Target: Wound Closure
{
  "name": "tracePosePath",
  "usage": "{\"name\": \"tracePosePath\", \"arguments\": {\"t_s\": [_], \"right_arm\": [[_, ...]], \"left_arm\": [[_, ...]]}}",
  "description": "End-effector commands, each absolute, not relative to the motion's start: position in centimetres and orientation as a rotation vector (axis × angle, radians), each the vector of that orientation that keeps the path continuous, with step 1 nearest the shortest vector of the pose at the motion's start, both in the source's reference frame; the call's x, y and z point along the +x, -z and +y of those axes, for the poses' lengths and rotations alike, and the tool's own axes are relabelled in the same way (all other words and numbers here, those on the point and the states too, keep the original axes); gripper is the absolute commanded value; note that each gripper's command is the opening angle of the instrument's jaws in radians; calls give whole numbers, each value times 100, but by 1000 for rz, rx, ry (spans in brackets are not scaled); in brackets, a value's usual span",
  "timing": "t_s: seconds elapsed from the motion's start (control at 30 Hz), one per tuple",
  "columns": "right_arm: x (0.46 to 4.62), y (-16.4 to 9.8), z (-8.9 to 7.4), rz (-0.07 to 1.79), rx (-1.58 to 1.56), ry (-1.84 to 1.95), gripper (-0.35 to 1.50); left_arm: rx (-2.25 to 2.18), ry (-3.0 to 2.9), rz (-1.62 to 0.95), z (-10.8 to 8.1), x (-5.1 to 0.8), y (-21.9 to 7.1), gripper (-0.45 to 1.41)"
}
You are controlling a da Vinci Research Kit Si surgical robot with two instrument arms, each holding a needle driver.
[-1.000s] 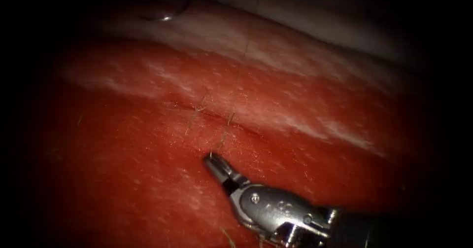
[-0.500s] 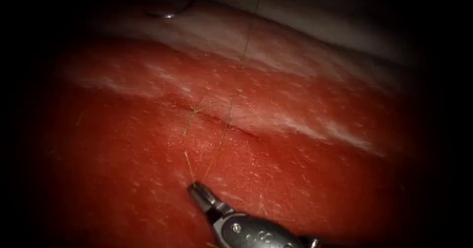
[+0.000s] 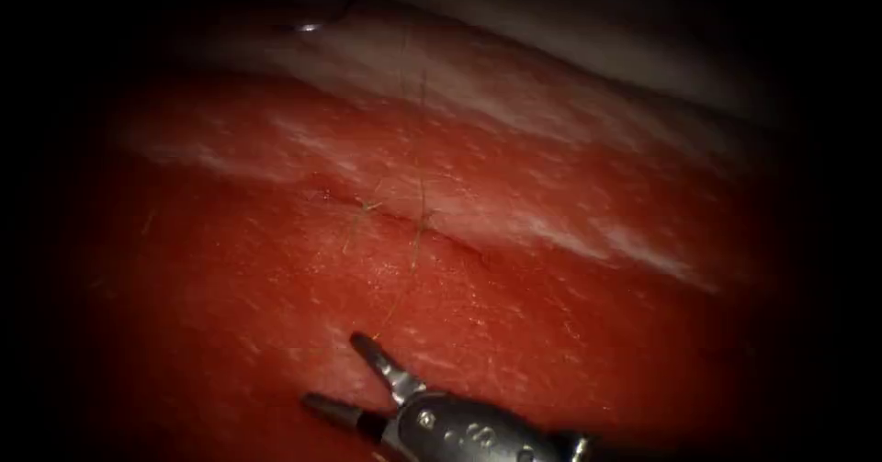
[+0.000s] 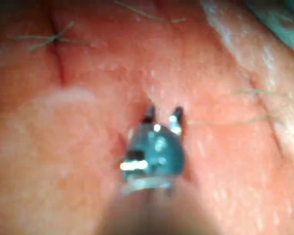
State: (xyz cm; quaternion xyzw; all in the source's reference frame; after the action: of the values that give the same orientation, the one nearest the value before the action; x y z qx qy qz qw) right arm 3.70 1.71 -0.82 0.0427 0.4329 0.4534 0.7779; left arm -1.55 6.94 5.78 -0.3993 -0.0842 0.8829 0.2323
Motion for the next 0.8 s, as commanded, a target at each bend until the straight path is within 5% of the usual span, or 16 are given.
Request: {"name": "tracePosePath", "arguments": {"t_s": [0.03,0.67,0.7,0.73,0.77,0.8], "right_arm": [[376,93,175,941,98,-980,123],[366,121,298,973,141,-929,121],[368,115,300,973,151,-920,116],[376,101,302,985,200,-877,84],[382,92,298,994,229,-841,14],[382,92,298,994,229,-841,14]], "left_arm": [[-1099,-2423,-268,688,-154,-570,-35],[-1149,-2407,-396,486,-44,-336,-35],[-1149,-2408,-398,483,-42,-333,-35],[-1149,-2409,-400,479,-37,-328,-35],[-1143,-2416,-386,477,-32,-323,-35],[-1143,-2416,-386,477,-32,-323,-35]]}}
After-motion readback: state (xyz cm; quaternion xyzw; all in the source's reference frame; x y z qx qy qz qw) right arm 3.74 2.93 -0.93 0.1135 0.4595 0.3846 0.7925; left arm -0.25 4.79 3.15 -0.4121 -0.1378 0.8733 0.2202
